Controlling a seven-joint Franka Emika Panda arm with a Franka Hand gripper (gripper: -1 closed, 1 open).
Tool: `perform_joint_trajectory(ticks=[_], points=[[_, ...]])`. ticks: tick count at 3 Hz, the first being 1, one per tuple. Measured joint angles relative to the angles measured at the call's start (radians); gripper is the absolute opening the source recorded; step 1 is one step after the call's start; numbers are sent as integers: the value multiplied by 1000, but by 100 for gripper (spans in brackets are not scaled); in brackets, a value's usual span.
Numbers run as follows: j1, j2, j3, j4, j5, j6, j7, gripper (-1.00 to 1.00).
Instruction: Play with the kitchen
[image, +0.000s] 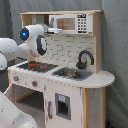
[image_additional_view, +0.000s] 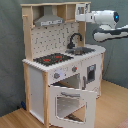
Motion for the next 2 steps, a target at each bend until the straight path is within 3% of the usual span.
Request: perform_joint_trajectory(ticks=[1, 2], points=[[72, 0, -55, -38, 0, 21, -13, -100], [87, -2, -64, -44, 0, 22, -28, -100]])
